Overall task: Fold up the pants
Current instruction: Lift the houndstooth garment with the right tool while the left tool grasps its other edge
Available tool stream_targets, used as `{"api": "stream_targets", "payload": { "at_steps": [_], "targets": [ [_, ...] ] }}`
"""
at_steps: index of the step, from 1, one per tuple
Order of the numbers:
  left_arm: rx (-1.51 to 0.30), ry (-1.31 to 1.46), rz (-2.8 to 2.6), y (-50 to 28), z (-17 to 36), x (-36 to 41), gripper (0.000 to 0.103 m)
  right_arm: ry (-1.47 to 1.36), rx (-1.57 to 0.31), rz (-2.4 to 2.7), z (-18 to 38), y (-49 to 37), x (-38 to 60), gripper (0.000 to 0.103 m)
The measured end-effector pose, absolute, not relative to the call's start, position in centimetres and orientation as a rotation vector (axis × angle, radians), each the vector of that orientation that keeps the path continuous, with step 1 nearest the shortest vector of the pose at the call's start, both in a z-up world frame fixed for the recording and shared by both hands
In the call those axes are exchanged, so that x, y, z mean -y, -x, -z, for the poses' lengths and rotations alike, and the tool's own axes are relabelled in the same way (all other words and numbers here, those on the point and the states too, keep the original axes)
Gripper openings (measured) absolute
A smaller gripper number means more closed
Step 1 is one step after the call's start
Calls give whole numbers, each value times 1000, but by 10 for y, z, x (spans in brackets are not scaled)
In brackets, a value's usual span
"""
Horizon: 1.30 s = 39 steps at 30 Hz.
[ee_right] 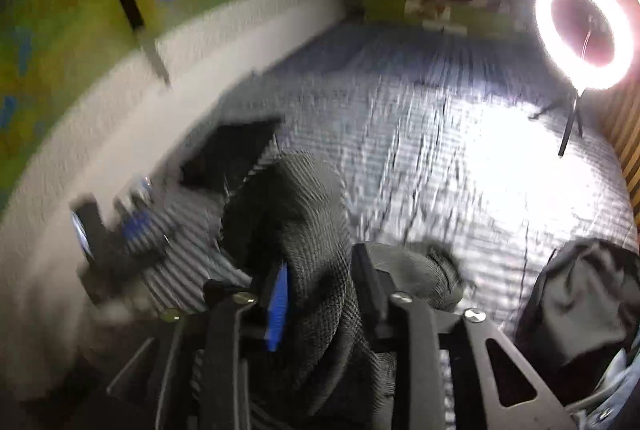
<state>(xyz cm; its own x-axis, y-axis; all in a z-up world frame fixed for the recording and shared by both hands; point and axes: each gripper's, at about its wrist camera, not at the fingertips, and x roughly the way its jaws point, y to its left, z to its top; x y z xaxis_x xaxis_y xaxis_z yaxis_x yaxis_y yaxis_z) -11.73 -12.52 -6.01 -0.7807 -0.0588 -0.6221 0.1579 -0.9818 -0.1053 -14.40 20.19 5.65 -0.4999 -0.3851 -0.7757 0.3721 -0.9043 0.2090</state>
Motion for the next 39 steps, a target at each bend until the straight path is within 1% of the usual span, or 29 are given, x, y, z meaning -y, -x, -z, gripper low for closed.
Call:
{"api": "stream_targets", "payload": {
  "at_steps": [2,3,5,6,7,9,12,13,16,19,21,23,25,26,28,29,31,32,34,35,36,37,38,39],
  "targets": [
    [-200,-1030,2881,112,64,121,103,-1297,17,2414,-30,137,-205,35],
    [-149,-1070,2930,113,68,119,103,-1317,26,2422,-19,134,-209,37],
    [-141,-1148,2951,111,78,110,103,-1355,15,2430,0,126,-216,39],
    [-146,-1194,2966,109,85,106,103,-1359,5,2445,5,123,-218,42],
    [-143,-1237,2970,106,91,101,103,-1360,-15,2471,10,120,-219,46],
    [-157,-1334,2977,103,105,94,103,-1360,-50,2533,17,120,-227,62],
    [-252,-1496,2982,102,118,84,103,-1437,46,2585,38,135,-254,63],
    [-316,-1529,2988,102,118,81,103,-1472,108,2582,50,141,-266,63],
    [-609,-1614,3051,100,110,72,103,-1531,279,2564,84,157,-296,63],
    [-783,-1684,3049,106,104,63,103,-1579,500,2503,121,171,-319,64],
    [-799,-1738,3015,117,99,49,103,-1596,608,2449,138,183,-324,64],
    [-747,-1787,3003,130,95,31,103,-1588,676,2381,152,191,-321,64],
    [-677,-1848,2988,143,94,12,103,-1601,696,2316,158,195,-311,64],
    [-635,-1894,2956,151,96,2,103,-1608,685,2311,157,196,-307,63],
    [-652,-1957,2899,160,106,-11,103,-1584,653,2291,150,192,-301,49],
    [-638,-1958,2872,162,108,-18,103,-1574,639,2276,146,189,-299,34],
    [-512,-1903,2879,158,110,-27,103,-1537,621,2267,135,178,-300,21],
    [-404,-1870,2889,155,111,-35,103,-1522,604,2271,130,171,-302,19],
    [-244,-1887,2858,151,119,-46,102,-1484,552,2293,117,153,-304,19],
    [-177,-1904,2855,148,123,-52,98,-1465,525,2296,112,145,-303,20],
    [-135,-1914,2859,144,126,-55,88,-1447,498,2304,107,136,-302,25],
    [-93,-1915,2854,140,128,-57,82,-1439,474,2332,104,127,-303,29],
    [-62,-1909,2842,136,130,-58,70,-1433,461,2350,104,121,-305,49],
    [-66,-1897,2840,135,129,-57,53,-1424,459,2359,105,114,-307,63]
  ]
}}
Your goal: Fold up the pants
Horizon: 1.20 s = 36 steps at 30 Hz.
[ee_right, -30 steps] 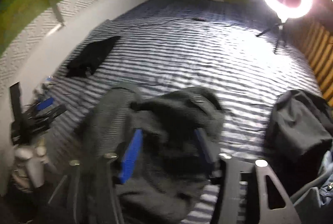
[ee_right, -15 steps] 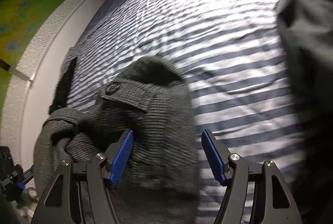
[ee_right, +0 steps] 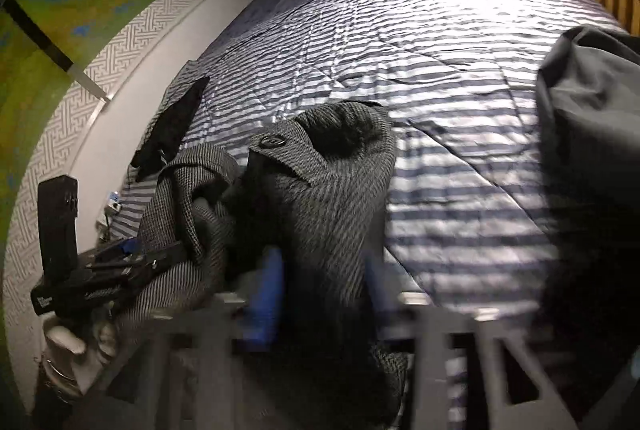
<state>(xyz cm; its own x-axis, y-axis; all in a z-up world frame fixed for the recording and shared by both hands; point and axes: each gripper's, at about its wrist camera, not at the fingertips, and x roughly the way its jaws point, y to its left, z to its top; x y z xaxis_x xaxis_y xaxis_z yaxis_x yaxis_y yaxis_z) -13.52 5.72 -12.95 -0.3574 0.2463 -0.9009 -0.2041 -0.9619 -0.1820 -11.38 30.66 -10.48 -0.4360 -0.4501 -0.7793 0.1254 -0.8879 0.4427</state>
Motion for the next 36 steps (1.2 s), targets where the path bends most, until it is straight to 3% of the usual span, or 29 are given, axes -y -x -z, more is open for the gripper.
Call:
{"api": "stream_targets", "payload": {
  "at_steps": [2,7,8,9,10,13,19,28,36],
  "targets": [
    [129,1589,-2368,127,127,-49,28,-1408,480,2371,111,102,-311,64],
    [211,1518,-2413,101,107,-21,14,-1560,456,2366,152,91,-308,64],
    [218,1504,-2429,95,100,-16,10,-1577,468,2340,158,89,-306,50],
    [229,1486,-2448,89,93,-10,7,-1583,487,2313,163,86,-303,18],
    [238,1469,-2461,85,87,-4,6,-1597,494,2298,164,84,-301,5],
    [258,1386,-2515,64,54,18,4,-1464,529,2334,134,70,-301,5],
    [304,1221,-2594,32,-12,44,3,-1132,593,2455,23,35,-319,5],
    [410,869,-2656,-52,-137,84,3,-721,517,2558,-131,-38,-318,5],
    [347,659,-2765,-83,-211,116,0,-576,368,2584,-198,-53,-290,5]
  ]
}}
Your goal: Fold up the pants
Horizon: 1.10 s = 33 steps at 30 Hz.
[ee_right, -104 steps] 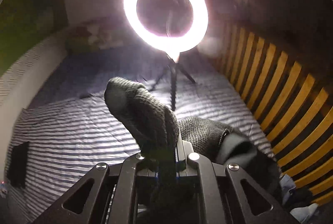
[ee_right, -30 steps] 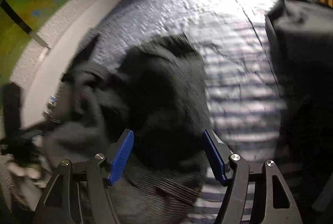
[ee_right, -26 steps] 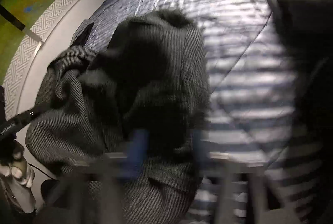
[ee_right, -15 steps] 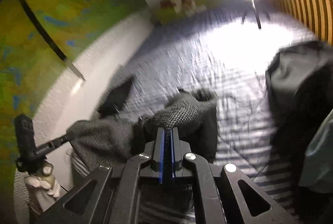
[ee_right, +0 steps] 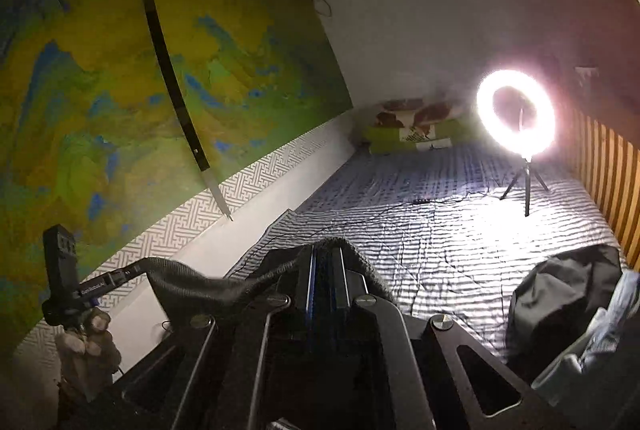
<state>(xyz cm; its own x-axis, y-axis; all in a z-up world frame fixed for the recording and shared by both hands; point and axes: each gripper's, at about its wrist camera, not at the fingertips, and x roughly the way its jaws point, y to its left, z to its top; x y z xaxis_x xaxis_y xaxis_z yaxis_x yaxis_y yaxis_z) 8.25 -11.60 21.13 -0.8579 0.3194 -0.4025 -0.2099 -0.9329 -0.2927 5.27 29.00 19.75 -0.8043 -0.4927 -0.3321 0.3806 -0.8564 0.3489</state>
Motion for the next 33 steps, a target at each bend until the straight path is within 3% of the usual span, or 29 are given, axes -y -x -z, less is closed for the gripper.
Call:
{"api": "stream_targets", "payload": {
  "at_steps": [6,11,13,15,16,17,19,21,22,29,30,31,32,33],
  "targets": [
    [285,809,-2823,3,-183,113,0,-783,369,2586,-143,37,-273,4],
    [244,1120,-2667,65,-92,87,2,-1272,194,2678,-19,146,-278,8],
    [254,1249,-2551,75,-45,83,22,-1469,261,2610,33,167,-299,9],
    [233,1330,-2528,74,-8,82,71,-1515,306,2603,61,169,-317,9],
    [225,1374,-2521,75,11,84,75,-1530,358,2580,71,171,-328,9],
    [232,1428,-2505,76,33,87,75,-1539,415,2553,78,173,-337,9],
    [261,1518,-2476,80,67,92,75,-1550,504,2518,85,175,-351,18],
    [362,1587,-2420,87,99,102,75,-1543,532,2506,90,176,-359,43],
    [397,1610,-2388,91,115,104,75,-1539,532,2501,92,177,-360,47],
    [456,1666,-2254,105,155,72,75,-1619,489,2468,116,203,-342,50],
    [447,1673,-2247,108,158,67,67,-1638,488,2468,121,206,-337,48],
    [424,1677,-2249,109,162,62,55,-1638,493,2467,122,205,-334,39],
    [403,1688,-2247,108,162,55,22,-1635,494,2462,123,204,-330,11],
    [406,1688,-2236,107,161,52,14,-1637,483,2450,120,201,-327,9]
  ]
}}
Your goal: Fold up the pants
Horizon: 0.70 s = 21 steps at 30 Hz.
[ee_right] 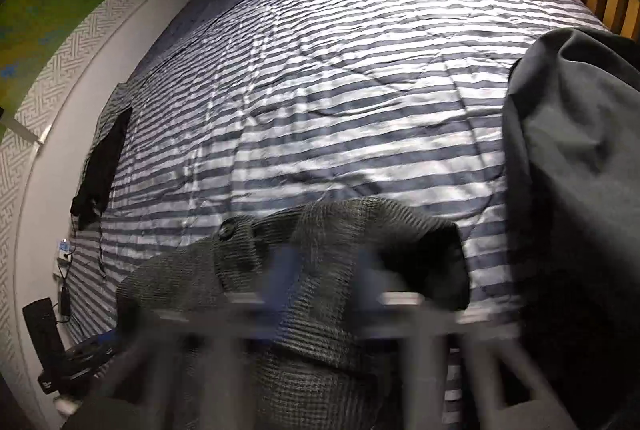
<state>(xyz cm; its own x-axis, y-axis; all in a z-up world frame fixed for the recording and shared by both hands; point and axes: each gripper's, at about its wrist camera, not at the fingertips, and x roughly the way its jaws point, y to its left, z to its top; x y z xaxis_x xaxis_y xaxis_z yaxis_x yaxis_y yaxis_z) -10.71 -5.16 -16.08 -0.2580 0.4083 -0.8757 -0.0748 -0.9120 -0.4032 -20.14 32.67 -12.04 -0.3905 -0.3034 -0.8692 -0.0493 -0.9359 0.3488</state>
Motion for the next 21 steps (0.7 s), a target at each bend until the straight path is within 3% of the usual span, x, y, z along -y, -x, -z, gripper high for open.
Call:
{"api": "stream_targets", "payload": {
  "at_steps": [4,11,13,15,19,20,21],
  "targets": [
    [362,1584,-2286,89,129,48,9,-1487,383,2517,74,164,-332,8],
    [303,1409,-2175,0,61,29,9,-1385,464,2547,27,59,-408,8],
    [256,1432,-2062,-28,63,10,19,-1463,416,2580,39,38,-423,8],
    [177,1481,-1984,-50,72,-7,39,-1545,326,2622,55,25,-430,8],
    [139,1489,-2035,-55,73,-8,43,-1635,413,2588,85,14,-450,8],
    [183,1485,-2056,-47,71,-2,53,-1635,419,2589,88,13,-453,8],
    [201,1479,-2074,-40,70,0,69,-1636,410,2593,89,13,-452,8]
  ]
}}
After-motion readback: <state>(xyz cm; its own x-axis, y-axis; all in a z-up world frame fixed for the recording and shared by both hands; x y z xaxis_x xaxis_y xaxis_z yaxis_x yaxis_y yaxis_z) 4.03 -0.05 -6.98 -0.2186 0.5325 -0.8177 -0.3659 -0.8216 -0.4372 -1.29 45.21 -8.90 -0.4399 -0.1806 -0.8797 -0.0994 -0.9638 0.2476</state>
